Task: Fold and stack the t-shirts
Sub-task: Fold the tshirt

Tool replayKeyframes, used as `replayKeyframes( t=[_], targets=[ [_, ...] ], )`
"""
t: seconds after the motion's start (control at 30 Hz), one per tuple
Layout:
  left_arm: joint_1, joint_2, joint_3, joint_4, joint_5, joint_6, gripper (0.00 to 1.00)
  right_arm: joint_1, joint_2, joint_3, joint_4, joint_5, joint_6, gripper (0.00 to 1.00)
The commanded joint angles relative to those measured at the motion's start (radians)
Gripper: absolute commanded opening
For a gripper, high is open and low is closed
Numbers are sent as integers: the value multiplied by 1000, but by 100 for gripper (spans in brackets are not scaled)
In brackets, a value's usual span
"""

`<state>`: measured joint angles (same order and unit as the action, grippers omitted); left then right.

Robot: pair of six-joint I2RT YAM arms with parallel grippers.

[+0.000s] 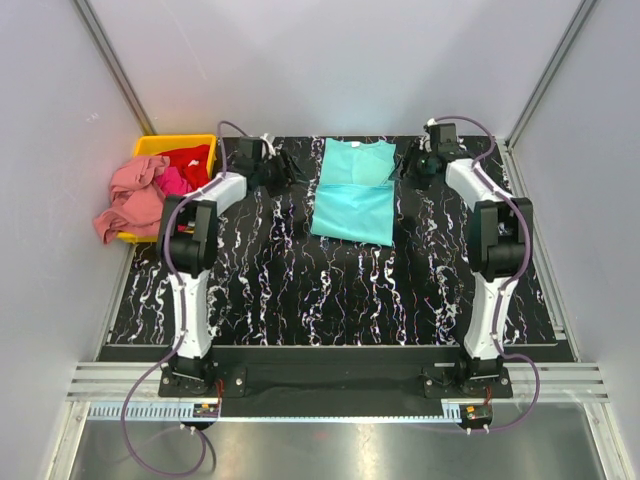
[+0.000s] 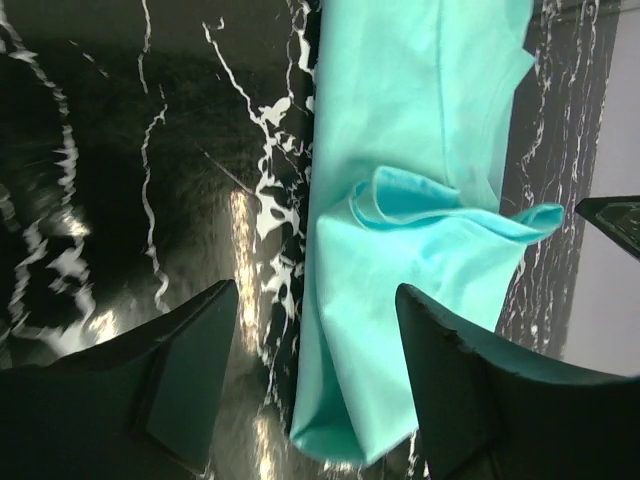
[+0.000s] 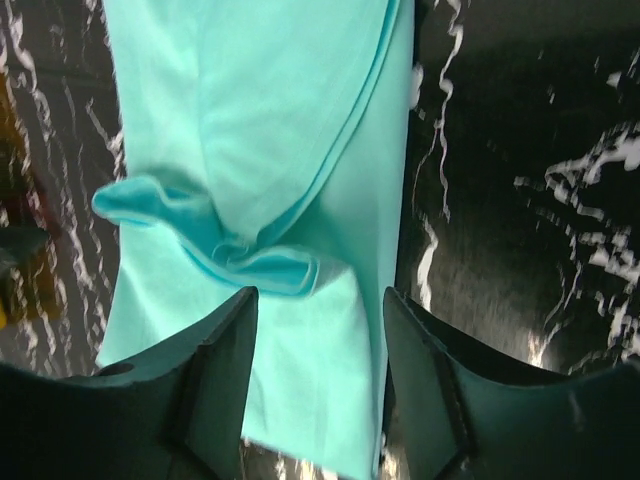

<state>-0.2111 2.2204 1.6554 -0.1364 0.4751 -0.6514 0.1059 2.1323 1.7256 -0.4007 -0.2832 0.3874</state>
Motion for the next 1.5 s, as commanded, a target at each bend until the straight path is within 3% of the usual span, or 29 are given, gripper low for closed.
replayKeyframes(
  t=[0.0, 0.13, 0.23, 0.4, 0.6, 1.47],
  targets=[
    [-4, -174, -51, 35, -4, 111, 70, -2, -138, -64, -49, -106, -22, 60],
    [-20, -202, -153, 70, 91, 82, 68, -3, -205, -208, -36, -160, -60, 54],
    [-46, -232, -261, 130, 125, 87, 67, -2, -227, -287, -29, -267, -102, 57],
    [-79, -281, -411, 294, 151, 122, 67, -3, -256, -396, 6, -280, -131, 63],
    [-88, -286, -523, 457, 214, 125, 68, -6, -221, -434, 37, -355, -127, 62],
    [-88, -153, -453, 483, 301, 173, 67, -45, -150, -541, 166, -436, -110, 55]
  ],
)
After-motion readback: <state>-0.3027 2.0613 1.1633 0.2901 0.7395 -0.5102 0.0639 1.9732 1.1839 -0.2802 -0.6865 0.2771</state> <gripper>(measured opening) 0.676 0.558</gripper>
